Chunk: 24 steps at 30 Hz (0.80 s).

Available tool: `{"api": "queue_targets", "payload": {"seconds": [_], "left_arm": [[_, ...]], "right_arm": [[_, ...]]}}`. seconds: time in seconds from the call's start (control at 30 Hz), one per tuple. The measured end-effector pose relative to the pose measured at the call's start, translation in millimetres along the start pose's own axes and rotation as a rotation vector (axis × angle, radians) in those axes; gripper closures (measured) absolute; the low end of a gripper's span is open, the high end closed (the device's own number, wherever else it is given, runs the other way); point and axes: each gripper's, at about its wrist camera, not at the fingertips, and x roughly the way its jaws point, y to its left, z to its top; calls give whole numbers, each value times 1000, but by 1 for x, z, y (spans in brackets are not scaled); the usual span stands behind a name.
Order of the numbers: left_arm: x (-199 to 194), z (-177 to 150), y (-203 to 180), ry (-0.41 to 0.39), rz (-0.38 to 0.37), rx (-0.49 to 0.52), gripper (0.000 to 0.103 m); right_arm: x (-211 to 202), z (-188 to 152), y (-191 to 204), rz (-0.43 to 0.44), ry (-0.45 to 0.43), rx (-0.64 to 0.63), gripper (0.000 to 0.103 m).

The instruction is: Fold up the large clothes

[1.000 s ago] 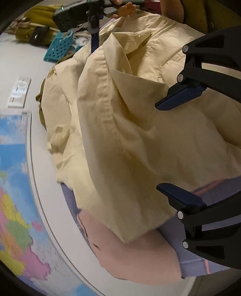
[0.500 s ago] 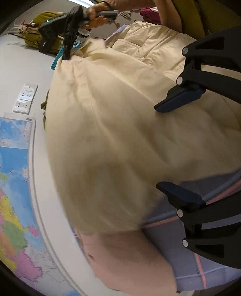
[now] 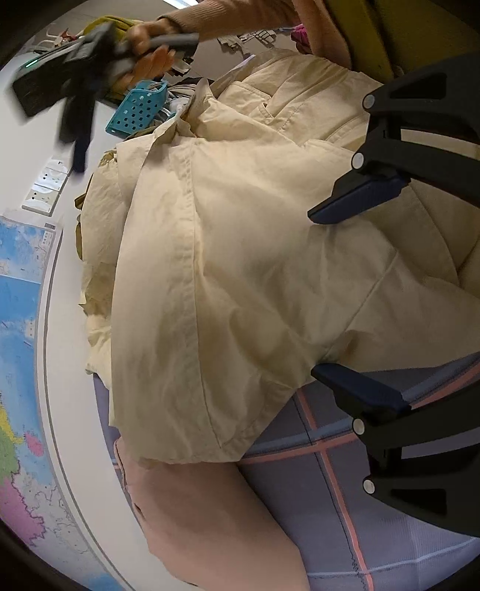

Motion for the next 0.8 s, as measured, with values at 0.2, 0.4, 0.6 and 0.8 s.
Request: {"api": "queue_targets", "payload": {"seconds": [0.2,0.4,0.6,0.8], "left_arm": [[3,0,3,-3,-9,-33,26],[-13,6,16,-54,3,-67,26],[-20,31,20,-87,36,-24,21],[-14,62,46,-74,10,-115,19]], "right_arm": [[141,38,23,125,235,-61,60],[140,62,-1,140,152,12,102],[155,42,-28,55,225,84,52],[50,20,-49,24,20,110,33]]}}
